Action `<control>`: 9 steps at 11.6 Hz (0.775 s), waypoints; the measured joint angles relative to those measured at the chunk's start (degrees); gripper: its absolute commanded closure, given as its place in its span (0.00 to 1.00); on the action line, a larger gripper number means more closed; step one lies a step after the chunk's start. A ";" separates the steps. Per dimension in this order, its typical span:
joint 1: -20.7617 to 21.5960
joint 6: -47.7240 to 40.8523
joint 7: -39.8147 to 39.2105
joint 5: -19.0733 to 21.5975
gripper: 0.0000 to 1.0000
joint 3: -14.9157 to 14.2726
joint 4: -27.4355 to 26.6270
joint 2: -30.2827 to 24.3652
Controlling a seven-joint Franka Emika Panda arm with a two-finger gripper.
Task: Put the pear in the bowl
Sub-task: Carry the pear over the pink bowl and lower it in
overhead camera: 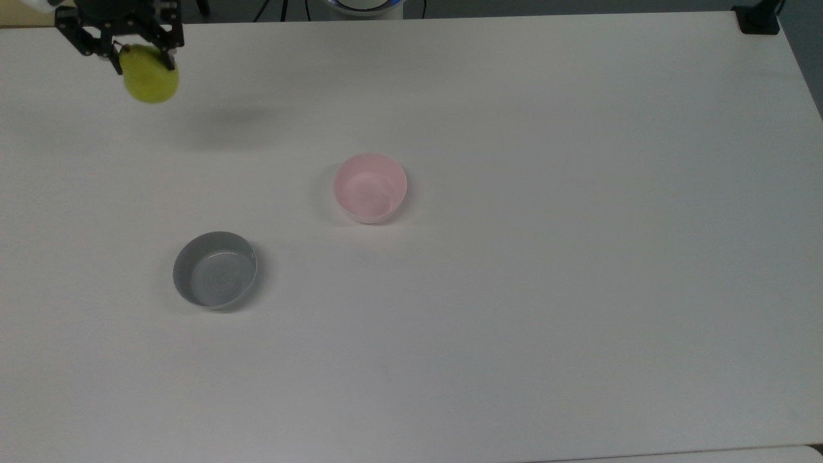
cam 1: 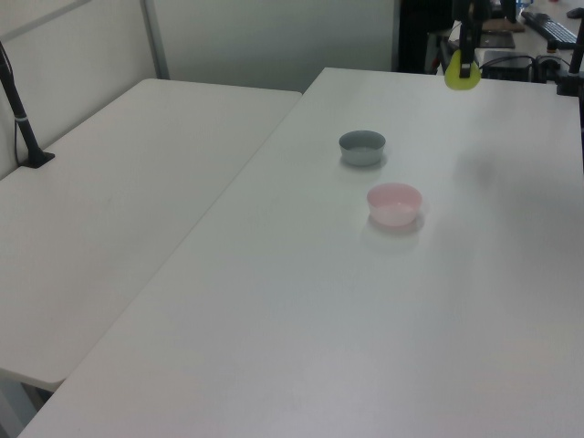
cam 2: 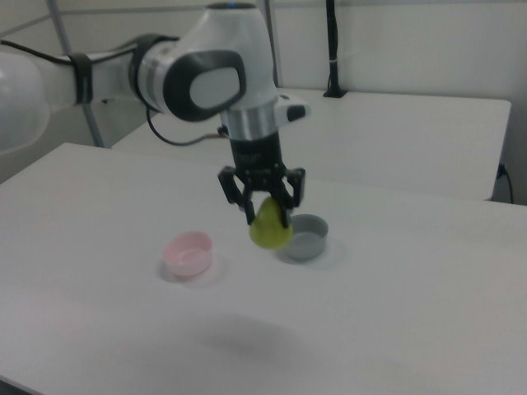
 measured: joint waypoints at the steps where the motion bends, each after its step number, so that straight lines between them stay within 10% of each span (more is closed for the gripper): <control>1: -0.34 -2.75 0.94 1.07 0.99 1.83 1.77 -0.84; 9: 3.46 -5.65 15.74 4.19 0.99 14.42 1.27 -4.90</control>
